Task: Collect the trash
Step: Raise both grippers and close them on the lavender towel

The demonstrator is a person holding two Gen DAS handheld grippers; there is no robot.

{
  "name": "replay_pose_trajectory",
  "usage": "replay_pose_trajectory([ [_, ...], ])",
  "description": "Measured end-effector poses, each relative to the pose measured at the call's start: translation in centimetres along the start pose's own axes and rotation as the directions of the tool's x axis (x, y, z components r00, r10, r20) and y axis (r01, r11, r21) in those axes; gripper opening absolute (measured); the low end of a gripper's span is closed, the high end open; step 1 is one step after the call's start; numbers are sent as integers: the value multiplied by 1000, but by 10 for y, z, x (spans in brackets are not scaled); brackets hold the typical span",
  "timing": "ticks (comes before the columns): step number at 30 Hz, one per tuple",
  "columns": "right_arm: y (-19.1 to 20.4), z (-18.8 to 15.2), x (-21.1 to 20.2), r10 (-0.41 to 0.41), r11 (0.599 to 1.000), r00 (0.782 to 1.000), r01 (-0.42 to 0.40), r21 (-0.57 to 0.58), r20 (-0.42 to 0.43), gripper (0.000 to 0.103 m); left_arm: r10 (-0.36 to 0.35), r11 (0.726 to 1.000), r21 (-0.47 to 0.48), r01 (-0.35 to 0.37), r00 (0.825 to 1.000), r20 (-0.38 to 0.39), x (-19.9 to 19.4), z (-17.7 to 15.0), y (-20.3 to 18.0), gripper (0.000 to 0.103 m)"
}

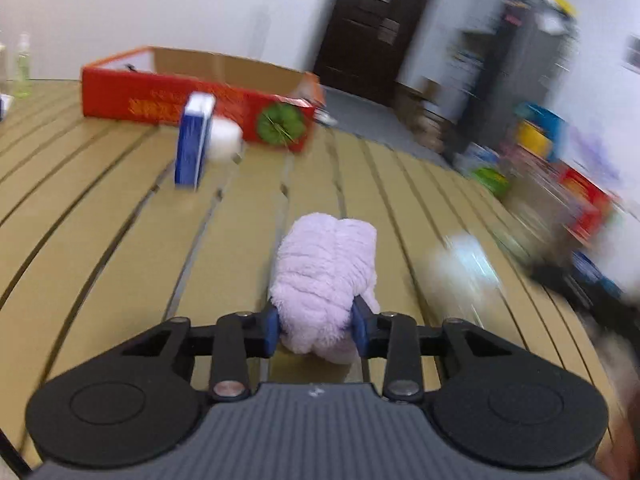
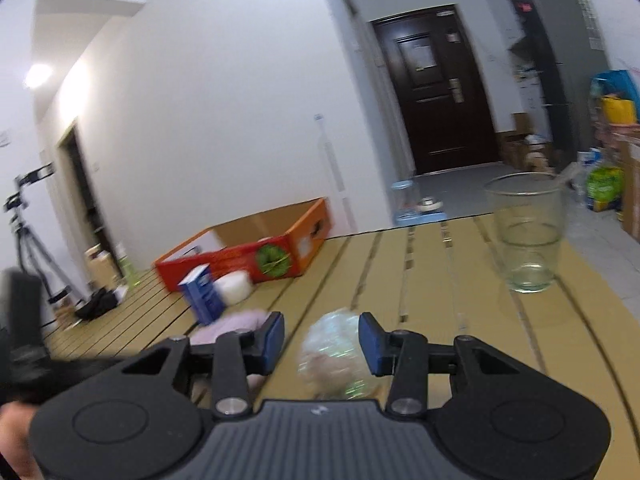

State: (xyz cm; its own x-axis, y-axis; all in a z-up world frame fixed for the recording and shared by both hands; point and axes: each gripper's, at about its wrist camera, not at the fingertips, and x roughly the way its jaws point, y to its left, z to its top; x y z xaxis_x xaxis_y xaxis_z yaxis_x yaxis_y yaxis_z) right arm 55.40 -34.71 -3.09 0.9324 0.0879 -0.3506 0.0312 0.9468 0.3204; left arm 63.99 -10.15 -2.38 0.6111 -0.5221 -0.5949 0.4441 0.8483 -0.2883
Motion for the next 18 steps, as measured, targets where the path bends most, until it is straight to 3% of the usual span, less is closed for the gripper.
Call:
replay_pose_trajectory([
  [2, 13, -4, 0, 45, 999, 999, -45, -28, -19, 41, -38, 998, 52, 39, 999, -17, -25, -21, 10, 44],
  [3, 19, -6, 2, 69, 997, 997, -70, -29, -32, 41, -37, 996, 76, 38, 999, -14, -33, -29, 16, 55],
  [4, 24, -8, 5, 101, 995, 994, -102, -19, -50, 41, -9, 996, 91, 9, 1000, 1, -38, -34, 20, 69],
  [6, 33, -13, 16, 182, 983, 978, -179, 36, -98, 41, 91, 993, 71, -95, 994, 61, -54, -42, 28, 78],
  [9, 50, -21, 31, 248, 968, 961, -241, 68, -123, 42, 151, 988, -59, -145, 982, 110, -73, -47, 44, 79],
  [11, 60, -24, 43, 231, 973, 962, -224, 63, -147, 43, 211, 968, -162, -190, 969, 125, -83, -46, 52, 79],
  [14, 70, -30, 59, 190, 980, 957, -171, 102, -218, 45, 101, 971, -232, -66, 984, 144, -85, -47, 60, 80],
  [18, 75, -40, 52, 205, 975, 953, -179, 132, -225, 46, 61, 957, -290, -21, 990, 131, -73, -43, 60, 77],
])
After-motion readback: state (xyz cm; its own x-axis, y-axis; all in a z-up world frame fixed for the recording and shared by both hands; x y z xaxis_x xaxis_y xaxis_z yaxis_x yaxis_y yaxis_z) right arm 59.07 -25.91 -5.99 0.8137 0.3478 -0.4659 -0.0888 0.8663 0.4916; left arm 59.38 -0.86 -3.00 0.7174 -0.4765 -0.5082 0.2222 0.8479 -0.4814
